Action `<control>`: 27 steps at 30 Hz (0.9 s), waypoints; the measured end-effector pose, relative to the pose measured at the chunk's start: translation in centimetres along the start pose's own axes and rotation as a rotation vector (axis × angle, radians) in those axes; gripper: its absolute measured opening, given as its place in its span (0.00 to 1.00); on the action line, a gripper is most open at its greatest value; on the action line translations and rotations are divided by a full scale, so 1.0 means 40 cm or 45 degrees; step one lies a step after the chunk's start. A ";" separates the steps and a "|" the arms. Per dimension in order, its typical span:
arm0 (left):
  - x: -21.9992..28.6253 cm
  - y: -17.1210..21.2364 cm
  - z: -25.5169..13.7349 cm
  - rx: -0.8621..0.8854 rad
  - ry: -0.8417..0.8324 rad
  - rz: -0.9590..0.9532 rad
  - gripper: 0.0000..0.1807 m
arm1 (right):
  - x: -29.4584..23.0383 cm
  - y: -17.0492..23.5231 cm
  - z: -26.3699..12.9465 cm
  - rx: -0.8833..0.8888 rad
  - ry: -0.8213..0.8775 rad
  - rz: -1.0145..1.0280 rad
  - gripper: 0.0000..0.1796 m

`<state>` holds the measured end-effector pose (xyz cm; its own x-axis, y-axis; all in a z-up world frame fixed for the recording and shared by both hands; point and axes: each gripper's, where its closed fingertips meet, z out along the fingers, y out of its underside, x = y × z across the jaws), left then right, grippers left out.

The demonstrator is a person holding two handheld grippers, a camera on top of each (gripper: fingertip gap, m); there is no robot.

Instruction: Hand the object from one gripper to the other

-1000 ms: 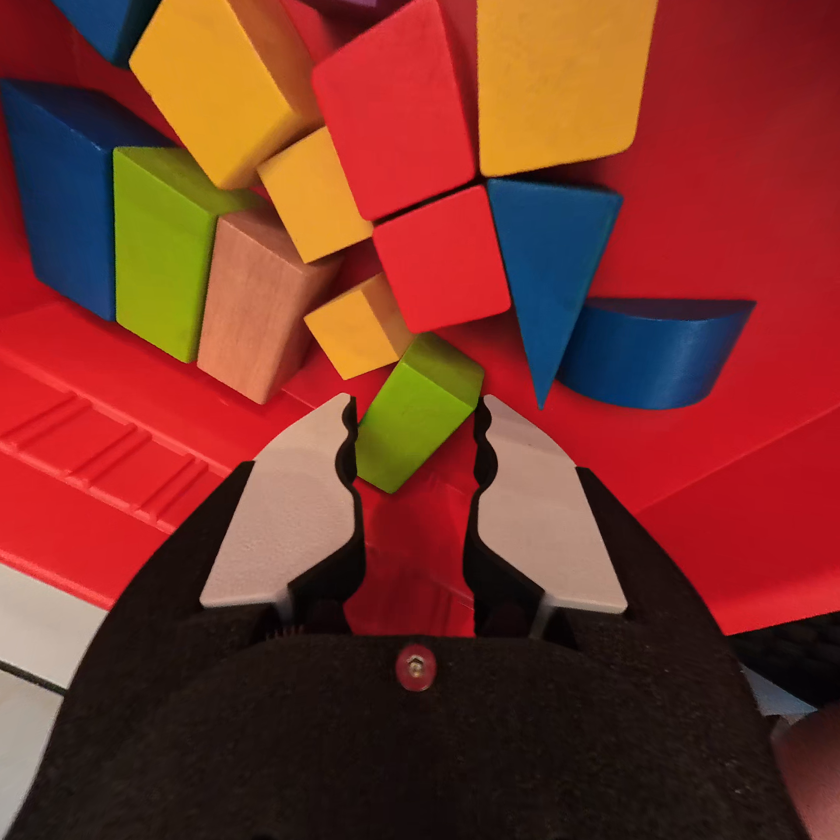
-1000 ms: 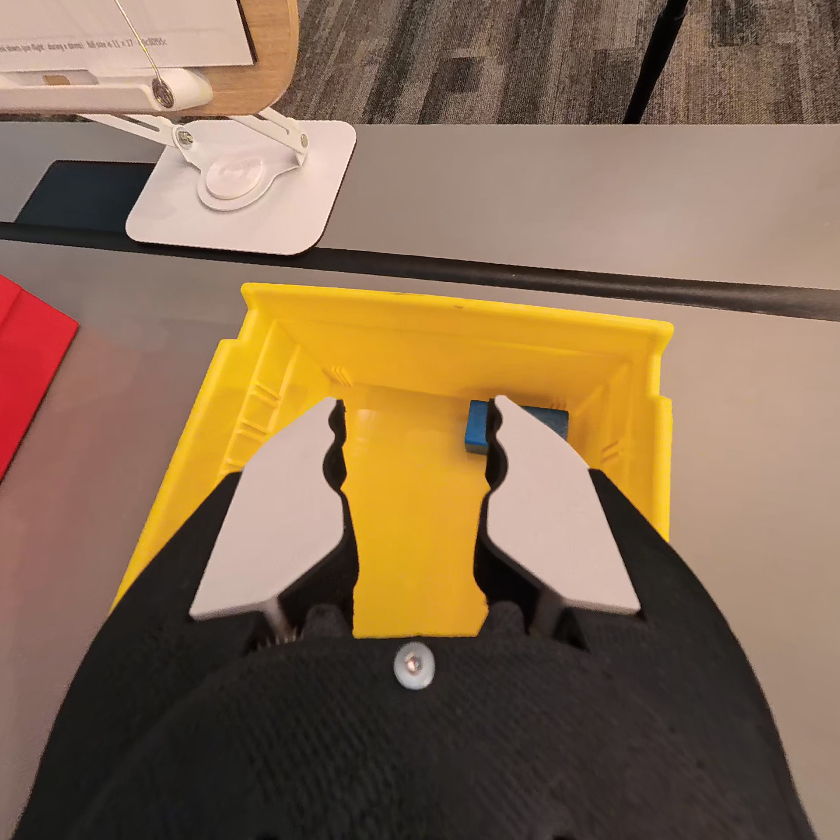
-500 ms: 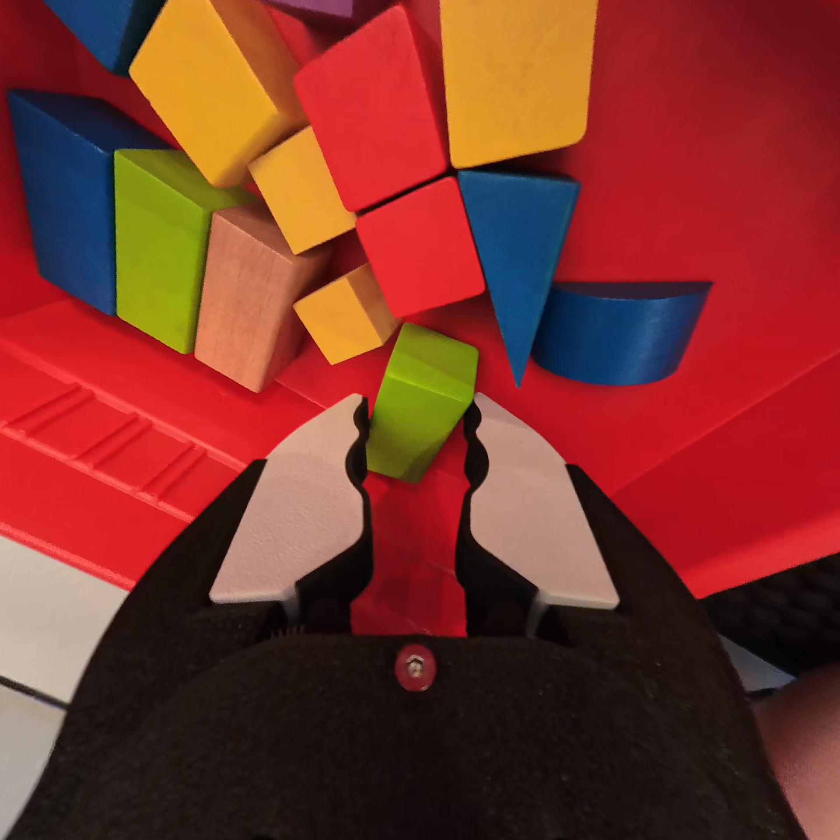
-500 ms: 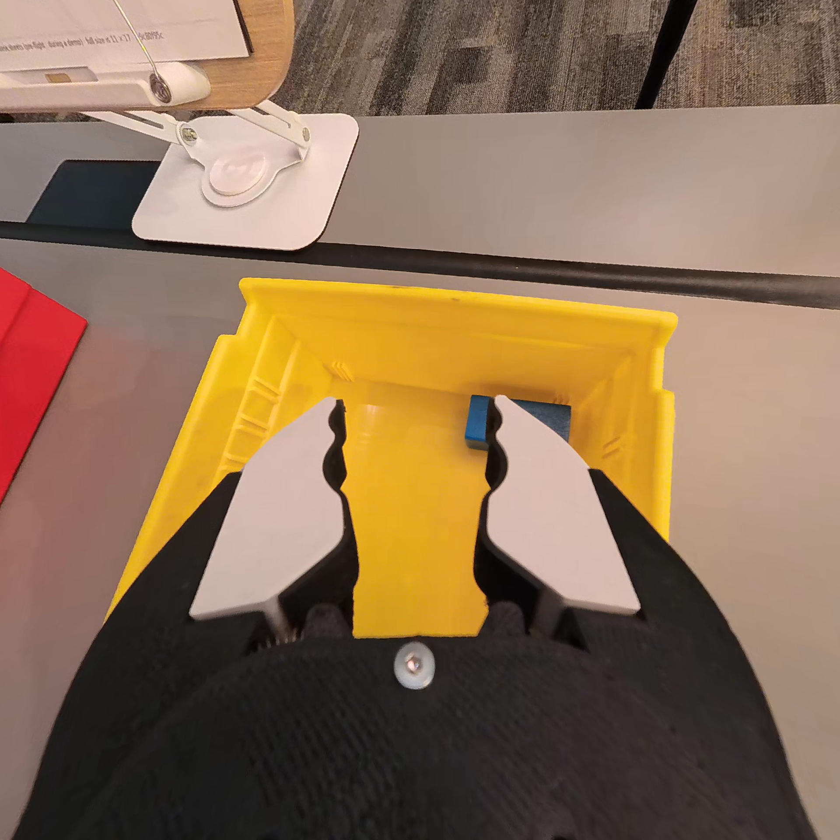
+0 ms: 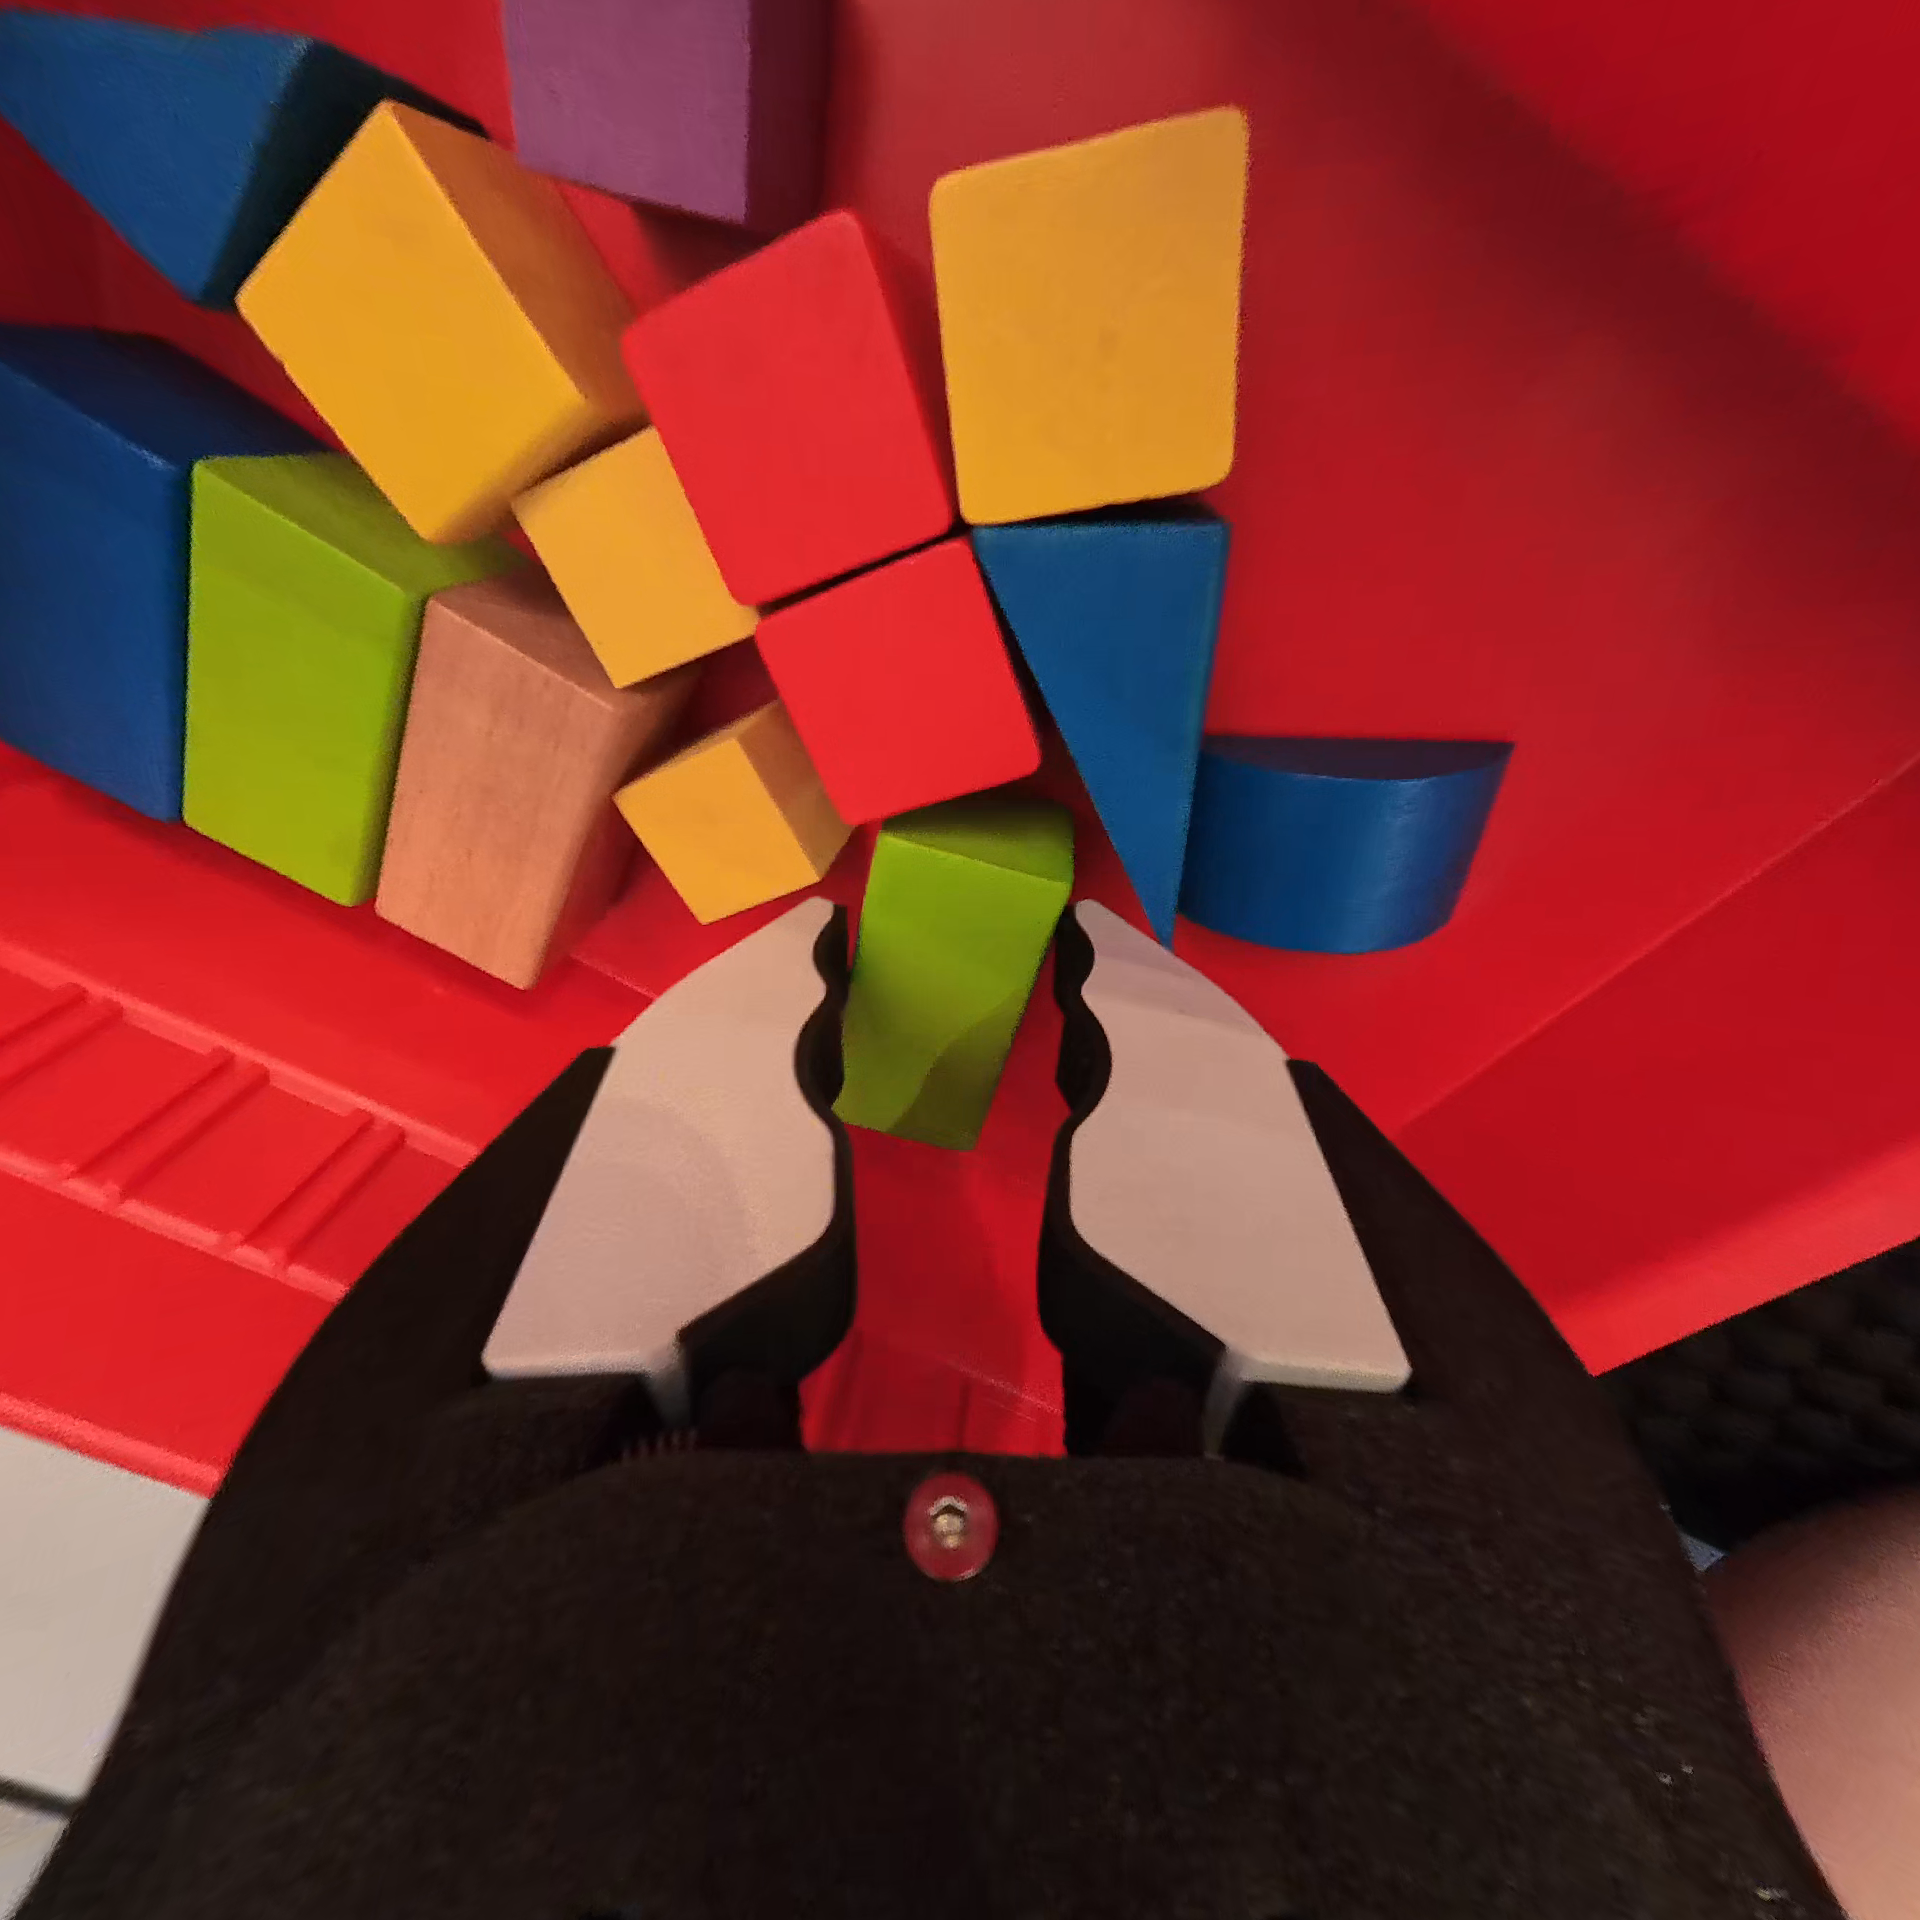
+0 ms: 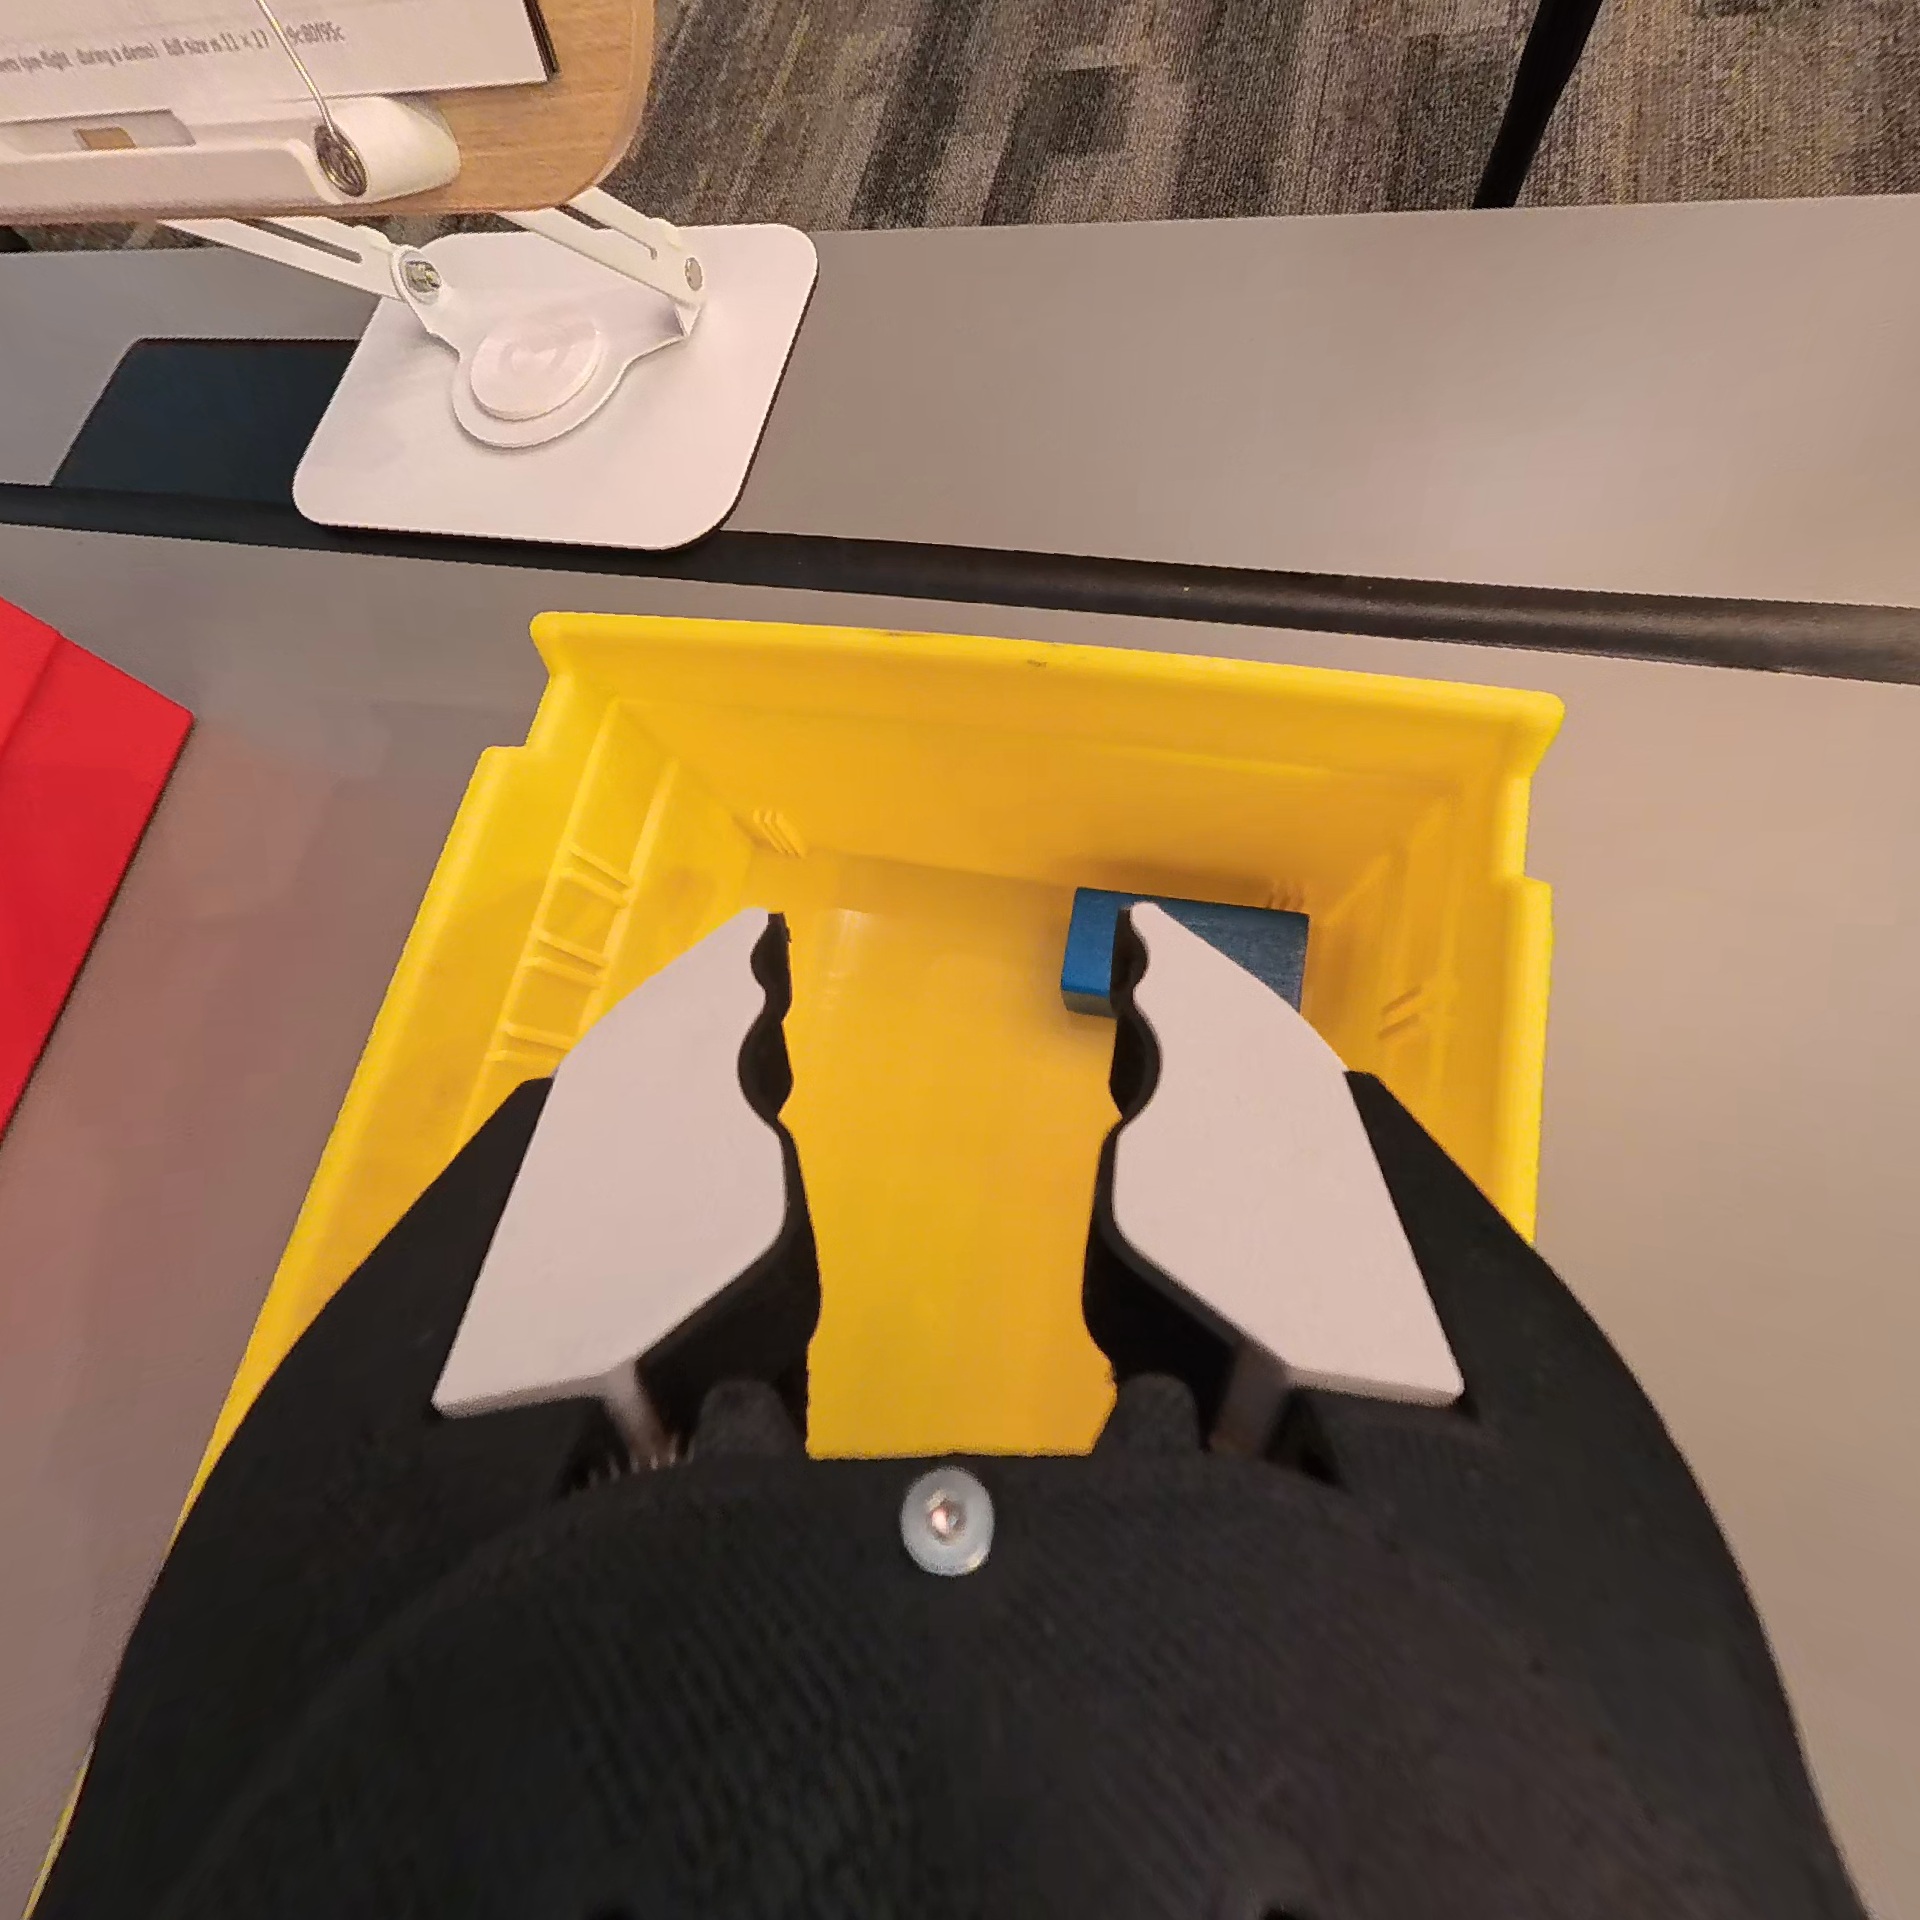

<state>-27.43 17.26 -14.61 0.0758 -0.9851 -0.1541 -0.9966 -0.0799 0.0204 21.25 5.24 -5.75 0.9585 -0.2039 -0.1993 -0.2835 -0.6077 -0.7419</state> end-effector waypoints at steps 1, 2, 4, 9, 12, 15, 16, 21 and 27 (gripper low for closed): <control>0.000 0.000 0.001 0.006 0.004 0.000 0.21 | -0.001 0.001 0.001 -0.003 -0.001 -0.002 0.34; -0.001 0.002 0.004 0.007 0.009 -0.002 0.21 | -0.003 0.002 0.002 -0.006 -0.004 -0.005 0.34; -0.002 0.008 0.012 -0.008 0.015 0.003 0.22 | -0.007 0.004 0.004 -0.014 -0.008 -0.014 0.34; -0.004 0.012 0.017 -0.039 -0.013 0.063 0.21 | -0.017 0.006 0.008 -0.027 -0.020 -0.033 0.34; -0.003 0.017 0.015 -0.053 0.008 0.035 0.20 | -0.019 0.007 0.010 -0.032 -0.024 -0.039 0.34; 0.001 0.025 -0.003 -0.052 0.063 -0.042 0.20 | -0.024 0.007 0.008 -0.037 -0.034 -0.043 0.34; -0.003 0.025 -0.014 -0.025 0.057 -0.061 0.20 | -0.025 0.005 0.007 -0.033 -0.035 -0.044 0.34; -0.029 0.006 -0.118 0.250 -0.024 -0.103 0.20 | -0.036 -0.022 -0.005 0.032 -0.033 -0.090 0.34; -0.013 -0.096 -0.322 0.884 0.010 -0.086 0.20 | -0.186 -0.122 -0.076 0.398 -0.130 -0.594 0.33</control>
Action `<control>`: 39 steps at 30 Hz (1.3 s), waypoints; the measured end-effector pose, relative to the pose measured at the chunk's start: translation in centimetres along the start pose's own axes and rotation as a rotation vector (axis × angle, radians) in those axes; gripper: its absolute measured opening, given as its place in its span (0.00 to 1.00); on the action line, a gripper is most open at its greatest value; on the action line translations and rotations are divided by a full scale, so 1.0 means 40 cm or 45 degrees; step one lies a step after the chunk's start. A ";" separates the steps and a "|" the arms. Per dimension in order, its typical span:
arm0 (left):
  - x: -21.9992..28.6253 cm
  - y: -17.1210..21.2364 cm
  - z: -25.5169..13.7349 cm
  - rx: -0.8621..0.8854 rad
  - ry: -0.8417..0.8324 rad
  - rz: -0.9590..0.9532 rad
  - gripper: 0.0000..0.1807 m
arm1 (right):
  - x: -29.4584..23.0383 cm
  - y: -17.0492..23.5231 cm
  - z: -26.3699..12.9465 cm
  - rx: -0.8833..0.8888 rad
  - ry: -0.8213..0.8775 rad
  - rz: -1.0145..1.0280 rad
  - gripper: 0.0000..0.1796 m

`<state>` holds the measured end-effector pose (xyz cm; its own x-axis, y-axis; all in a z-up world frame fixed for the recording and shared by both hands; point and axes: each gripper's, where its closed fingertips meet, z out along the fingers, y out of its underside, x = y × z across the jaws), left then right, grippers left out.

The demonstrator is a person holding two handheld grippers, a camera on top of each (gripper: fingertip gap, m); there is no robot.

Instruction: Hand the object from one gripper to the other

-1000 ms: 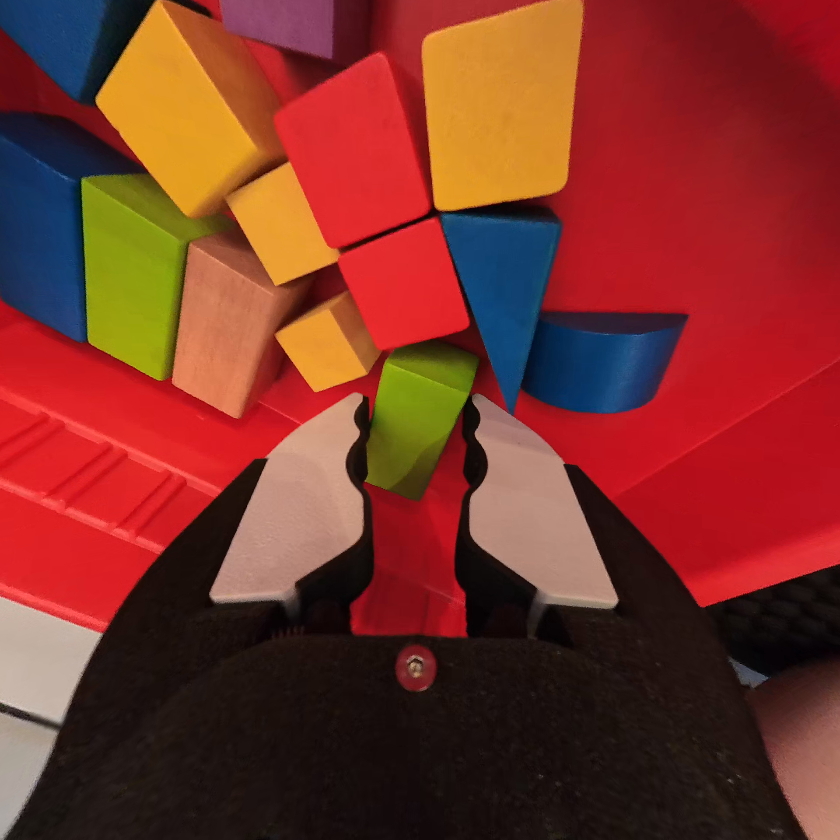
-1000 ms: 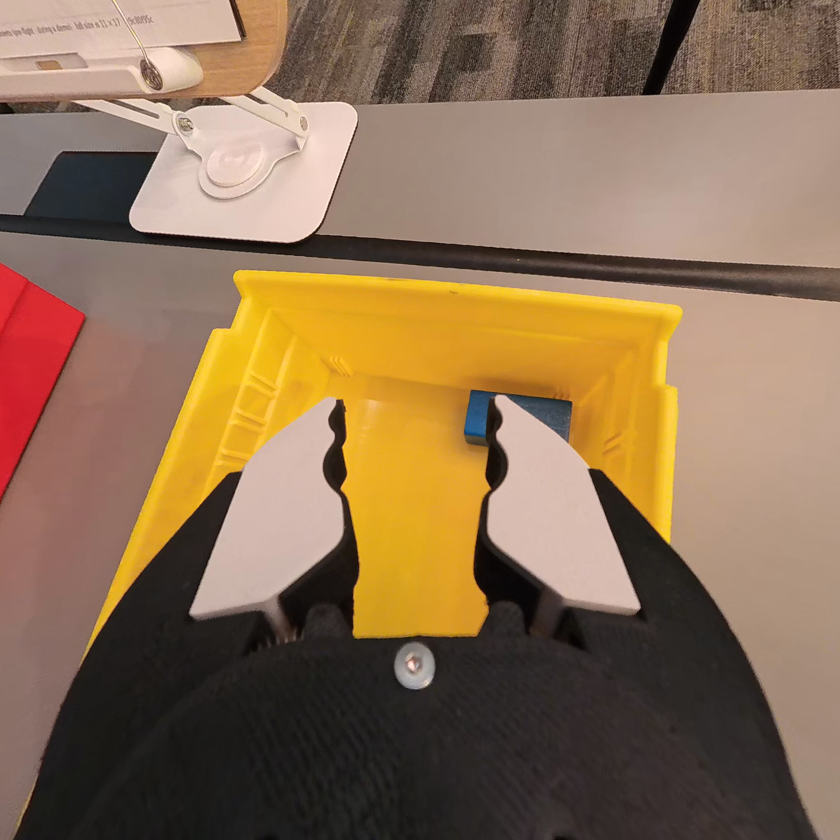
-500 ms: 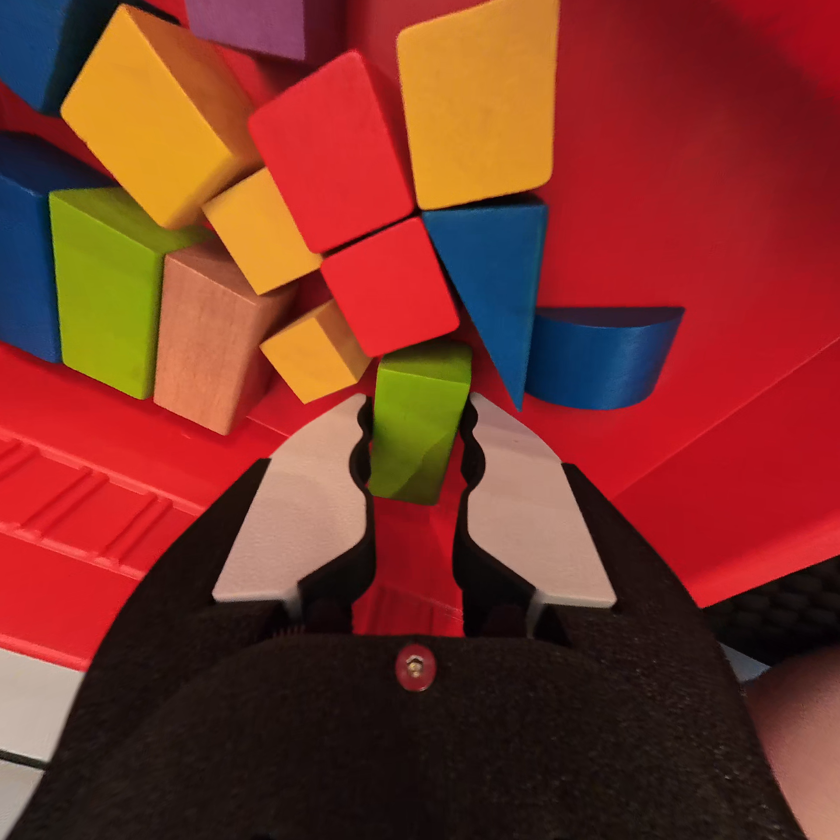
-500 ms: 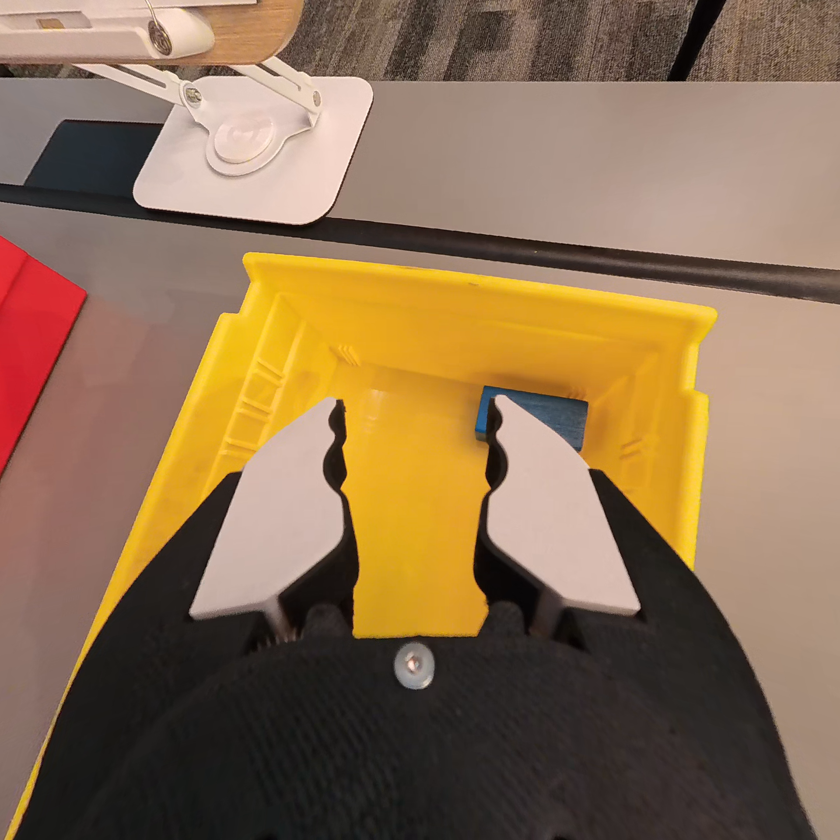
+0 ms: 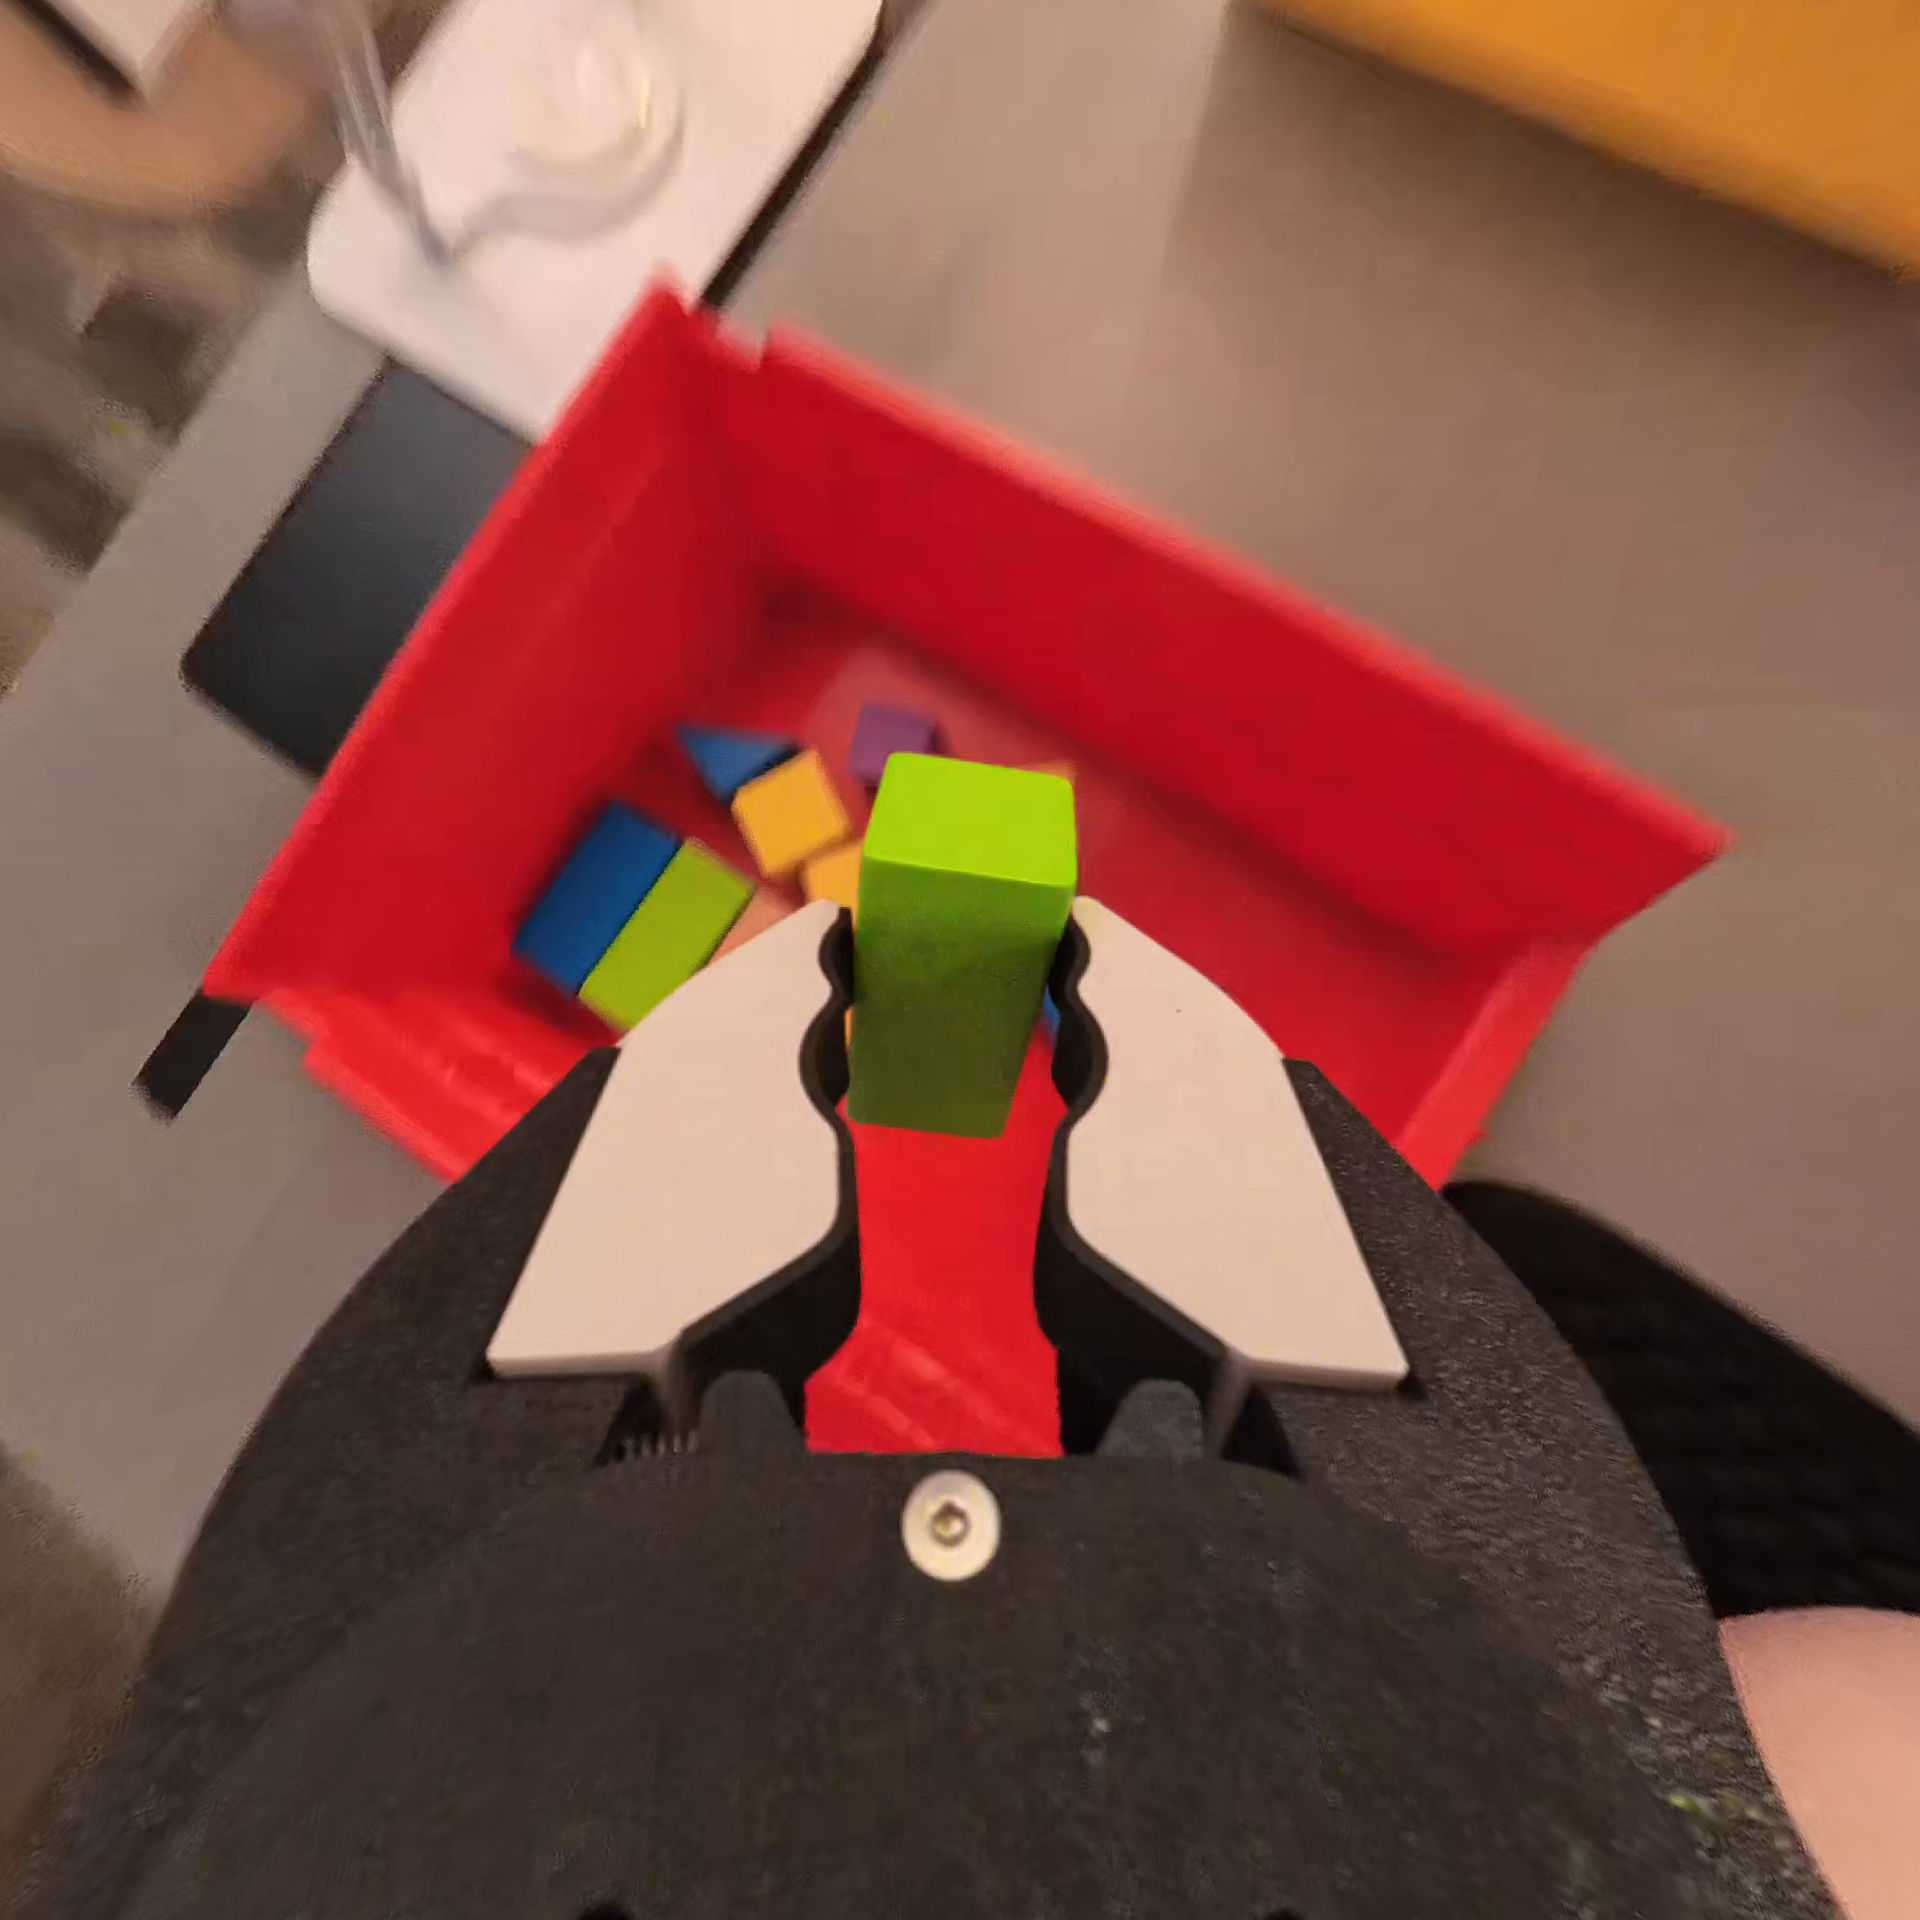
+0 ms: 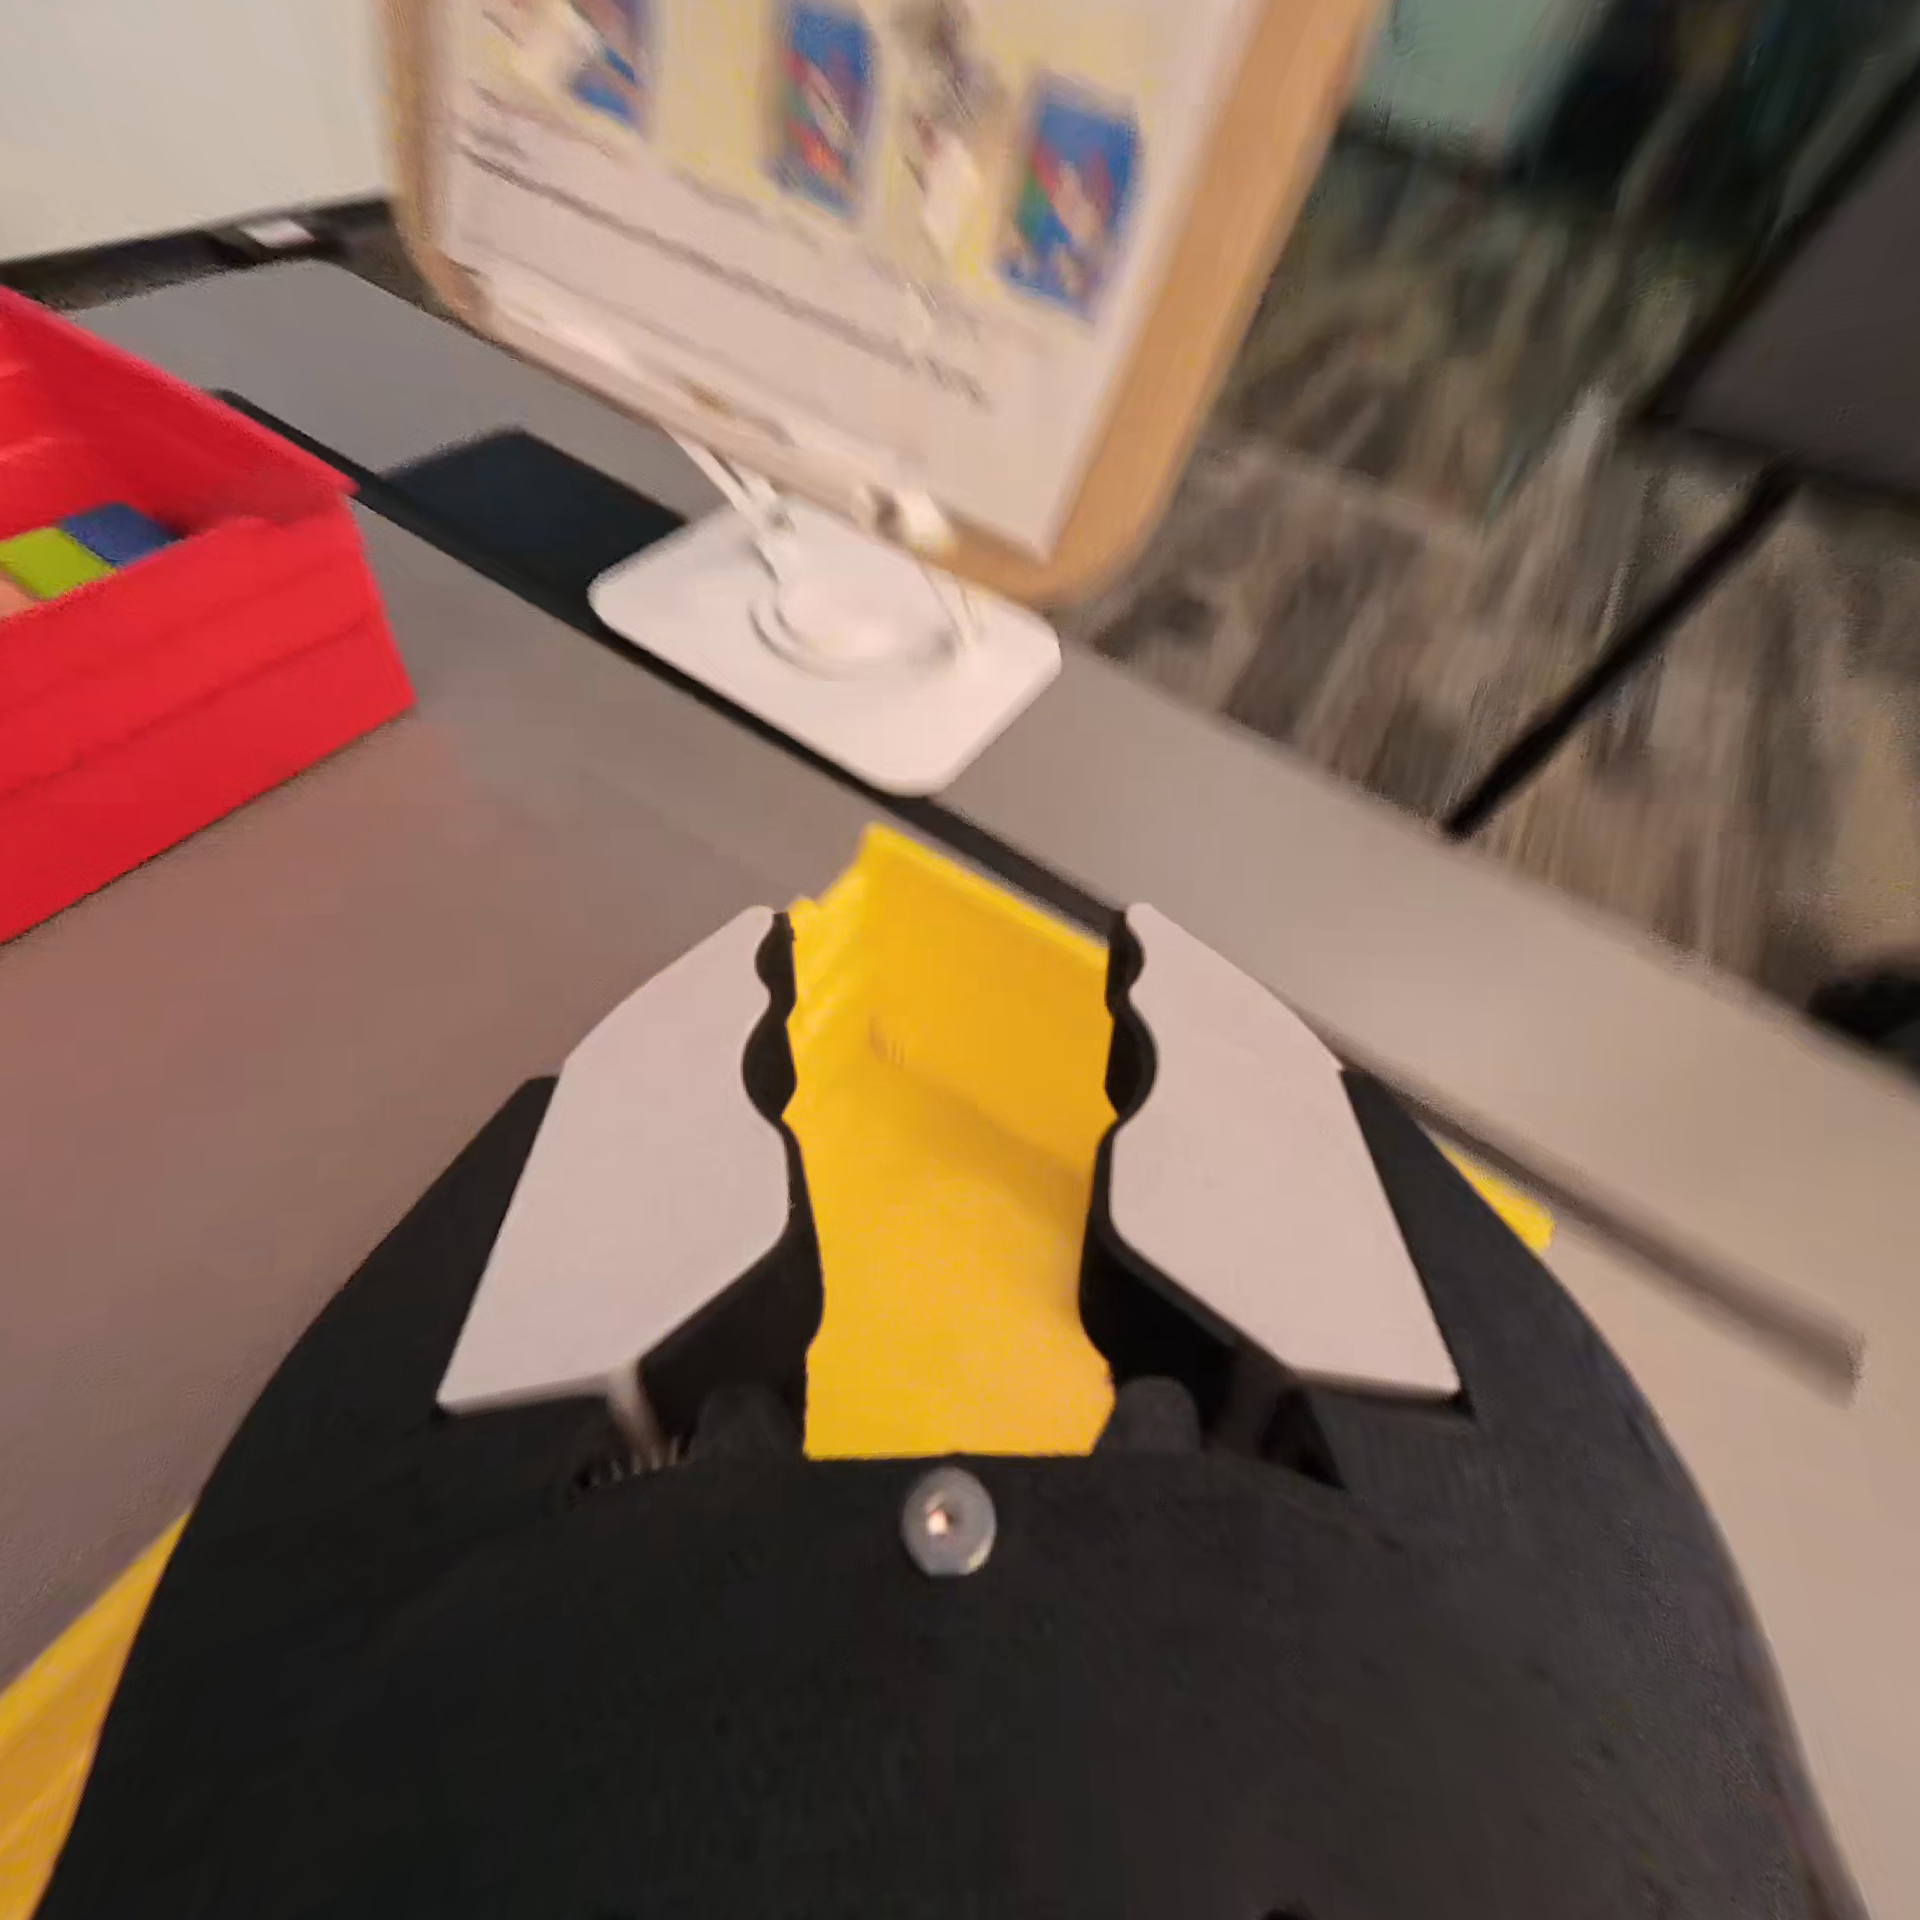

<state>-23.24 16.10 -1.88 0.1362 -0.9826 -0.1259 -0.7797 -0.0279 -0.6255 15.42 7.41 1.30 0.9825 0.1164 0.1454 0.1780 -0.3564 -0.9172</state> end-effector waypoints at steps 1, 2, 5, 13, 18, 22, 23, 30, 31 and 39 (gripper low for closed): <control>0.021 -0.038 -0.016 0.105 0.069 -0.014 0.20 | -0.039 -0.046 -0.011 0.120 -0.019 -0.137 0.33; 0.043 -0.075 -0.032 0.201 0.136 -0.024 0.20 | -0.097 -0.088 -0.027 0.243 -0.067 -0.297 0.33; 0.133 -0.166 -0.074 0.409 0.379 -0.010 0.20 | -0.273 -0.169 -0.073 0.520 -0.094 -0.738 0.34; 0.312 -0.314 -0.084 0.545 0.852 -0.133 0.20 | -0.667 -0.224 -0.151 0.825 -0.348 -1.132 0.46; 0.402 -0.346 -0.111 0.566 1.109 -0.126 0.20 | -0.706 -0.238 -0.192 0.899 -0.297 -1.238 0.48; 0.438 -0.353 -0.118 0.560 1.191 -0.108 0.20 | -0.716 -0.234 -0.193 0.896 -0.275 -1.293 0.44; 0.444 -0.351 -0.117 0.549 1.203 -0.098 0.20 | -0.721 -0.230 -0.195 0.899 -0.285 -1.306 0.41; 0.456 -0.351 -0.126 0.560 1.288 -0.089 0.20 | -0.733 -0.231 -0.205 0.891 -0.271 -1.343 0.38; 0.457 -0.352 -0.132 0.559 1.314 -0.097 0.20 | -0.734 -0.234 -0.210 0.892 -0.281 -1.336 0.38; 0.295 -0.372 -0.168 0.801 0.891 -0.195 0.24 | -0.356 -0.273 -0.205 0.495 -0.055 -0.783 0.38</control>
<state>-14.13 3.69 11.11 -0.3461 -0.8690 0.3536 -0.2843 -0.2620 -0.9222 -0.04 2.04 12.29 0.7067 0.2287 0.6696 0.6569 0.1397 -0.7409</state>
